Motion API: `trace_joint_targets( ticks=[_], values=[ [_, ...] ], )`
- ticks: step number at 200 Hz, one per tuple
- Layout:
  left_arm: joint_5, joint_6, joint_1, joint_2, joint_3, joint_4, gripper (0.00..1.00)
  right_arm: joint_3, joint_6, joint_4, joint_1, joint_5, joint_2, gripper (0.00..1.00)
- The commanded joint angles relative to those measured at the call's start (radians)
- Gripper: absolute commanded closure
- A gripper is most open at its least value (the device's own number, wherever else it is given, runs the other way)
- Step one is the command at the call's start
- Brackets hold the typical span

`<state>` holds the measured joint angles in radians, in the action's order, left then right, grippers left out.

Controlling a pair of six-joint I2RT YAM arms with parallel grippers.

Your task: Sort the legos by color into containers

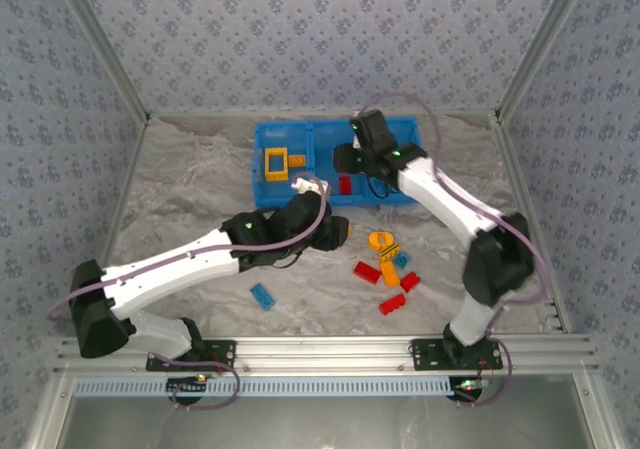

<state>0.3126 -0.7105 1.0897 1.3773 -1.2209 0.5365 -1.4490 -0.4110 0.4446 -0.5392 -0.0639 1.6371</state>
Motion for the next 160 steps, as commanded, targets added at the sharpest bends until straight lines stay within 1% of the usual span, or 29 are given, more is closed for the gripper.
trace_joint_targets(
  ticks=[1, 17, 31, 56, 81, 100, 114, 146, 160],
  values=[
    [-0.08, -0.039, -0.047, 0.088, -0.062, 0.051, 0.24, 0.171, 0.033, -0.008, -0.014, -0.061, -0.222, 0.49],
    [-0.11, 0.016, -0.067, 0.162, -0.092, 0.046, 0.21, 0.34, 0.038, -0.028, -0.03, -0.051, -0.391, 0.46],
    [-0.142, 0.109, -0.088, 0.245, -0.126, 0.042, 0.19, 0.486, 0.034, -0.019, -0.041, 0.013, -0.563, 0.45],
    [-0.239, 0.281, -0.144, 0.408, -0.207, 0.08, 0.19, 0.637, 0.014, 0.046, -0.073, 0.077, -0.788, 0.42],
    [-0.246, 0.442, -0.173, 0.51, -0.254, 0.097, 0.18, 0.743, -0.027, 0.088, -0.108, 0.152, -0.958, 0.36],
    [-0.23, 0.517, -0.19, 0.575, -0.295, 0.109, 0.18, 0.792, -0.065, 0.111, -0.128, 0.172, -1.021, 0.36],
    [-0.242, 0.554, -0.2, 0.612, -0.322, 0.11, 0.18, 0.824, -0.098, 0.117, -0.138, 0.188, -1.05, 0.36],
    [-0.285, 0.616, -0.202, 0.676, -0.381, 0.104, 0.18, 0.849, -0.145, 0.124, -0.174, 0.165, -1.092, 0.36],
    [-0.273, 0.633, -0.201, 0.71, -0.411, 0.117, 0.19, 0.842, -0.152, 0.125, -0.179, 0.159, -1.093, 0.36]
  ],
)
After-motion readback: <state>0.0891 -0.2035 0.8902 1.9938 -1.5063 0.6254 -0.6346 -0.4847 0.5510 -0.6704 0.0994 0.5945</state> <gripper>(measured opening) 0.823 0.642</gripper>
